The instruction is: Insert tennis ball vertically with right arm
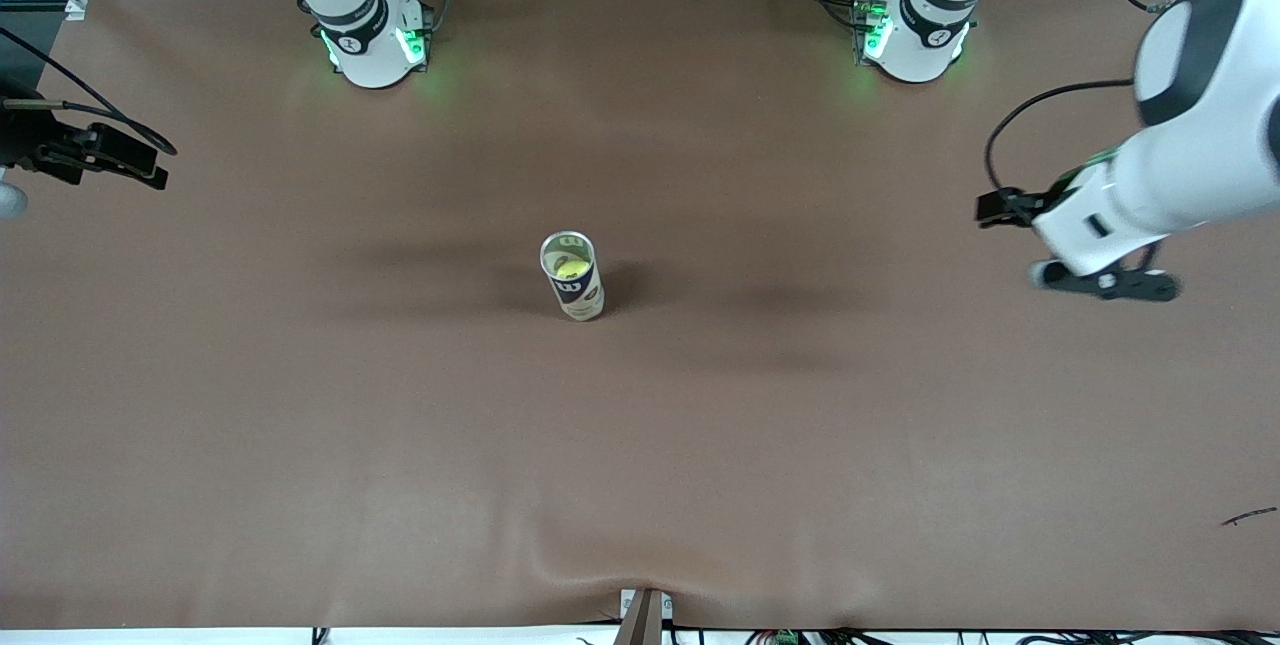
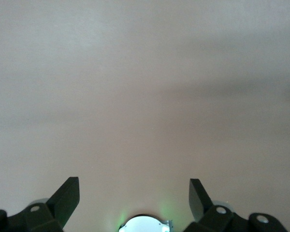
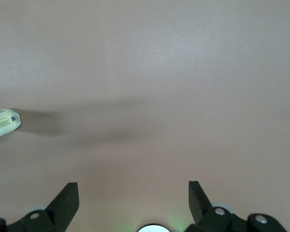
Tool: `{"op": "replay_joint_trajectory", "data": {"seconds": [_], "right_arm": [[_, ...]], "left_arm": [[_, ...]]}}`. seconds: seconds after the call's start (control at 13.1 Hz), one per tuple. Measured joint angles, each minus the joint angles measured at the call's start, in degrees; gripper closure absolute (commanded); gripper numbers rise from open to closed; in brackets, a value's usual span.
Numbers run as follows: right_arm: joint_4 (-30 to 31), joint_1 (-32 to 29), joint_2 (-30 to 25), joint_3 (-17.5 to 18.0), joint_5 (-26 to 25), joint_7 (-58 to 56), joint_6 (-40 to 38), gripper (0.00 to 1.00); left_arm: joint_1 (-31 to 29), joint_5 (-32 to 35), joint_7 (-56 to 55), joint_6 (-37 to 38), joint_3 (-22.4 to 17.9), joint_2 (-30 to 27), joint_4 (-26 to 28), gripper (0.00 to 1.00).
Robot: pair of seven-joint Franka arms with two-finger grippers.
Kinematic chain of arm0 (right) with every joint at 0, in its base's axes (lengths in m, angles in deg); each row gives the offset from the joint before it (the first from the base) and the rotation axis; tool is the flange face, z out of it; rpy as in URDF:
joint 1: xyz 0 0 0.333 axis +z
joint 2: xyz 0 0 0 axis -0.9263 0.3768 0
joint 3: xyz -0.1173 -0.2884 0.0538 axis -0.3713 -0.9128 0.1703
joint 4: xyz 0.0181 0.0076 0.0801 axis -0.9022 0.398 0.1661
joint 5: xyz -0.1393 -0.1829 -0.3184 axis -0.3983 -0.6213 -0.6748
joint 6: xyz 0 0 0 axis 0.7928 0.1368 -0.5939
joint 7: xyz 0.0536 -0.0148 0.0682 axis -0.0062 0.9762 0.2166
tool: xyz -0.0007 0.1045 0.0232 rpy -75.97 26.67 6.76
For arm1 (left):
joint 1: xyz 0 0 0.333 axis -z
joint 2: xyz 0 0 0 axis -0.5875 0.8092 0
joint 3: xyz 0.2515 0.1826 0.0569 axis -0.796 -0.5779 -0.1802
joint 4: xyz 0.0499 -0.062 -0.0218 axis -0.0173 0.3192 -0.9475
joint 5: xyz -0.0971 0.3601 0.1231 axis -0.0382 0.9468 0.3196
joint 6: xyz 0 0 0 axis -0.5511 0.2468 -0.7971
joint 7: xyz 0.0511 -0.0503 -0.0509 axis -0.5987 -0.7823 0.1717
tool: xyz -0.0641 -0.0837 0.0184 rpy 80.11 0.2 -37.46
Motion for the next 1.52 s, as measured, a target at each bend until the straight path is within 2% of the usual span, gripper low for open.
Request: {"op": "replay_joint_trajectory", "data": {"seconds": [0.23, 0.46, 0.76, 0.91, 1.07, 1.52], "right_arm": [[0.1, -0.1, 0.1, -0.3, 0.0, 0.0, -0.3, 0.00], [0.1, -0.1, 0.5, -0.3, 0.0, 0.0, -0.4, 0.00], [0.1, -0.1, 1.6, -0.3, 0.0, 0.0, 0.5, 0.00], [0.1, -0.1, 1.8, -0.3, 0.0, 0.1, 0.9, 0.00], [0.1, -0.2, 1.9, -0.4, 0.0, 0.1, 0.8, 0.00], [0.0, -0.2, 1.9, -0.5, 0.0, 0.1, 0.9, 0.00]], "left_arm": [[0.4, -0.2, -0.3, 1.1, -5.6, -2.9, -1.0, 0.00], [1.0, -0.2, -3.0, 2.1, -8.6, -6.7, -0.1, 0.00], [4.8, -1.7, -4.1, 1.4, -13.5, -12.3, 5.5, 0.00], [6.5, -2.4, -3.6, 0.0, -16.5, -12.9, 6.8, 0.00], [7.5, -2.5, -3.6, -0.7, -17.6, -12.8, 7.2, 0.00], [7.9, -2.5, -3.6, -1.2, -17.7, -12.7, 7.3, 0.00]]}}
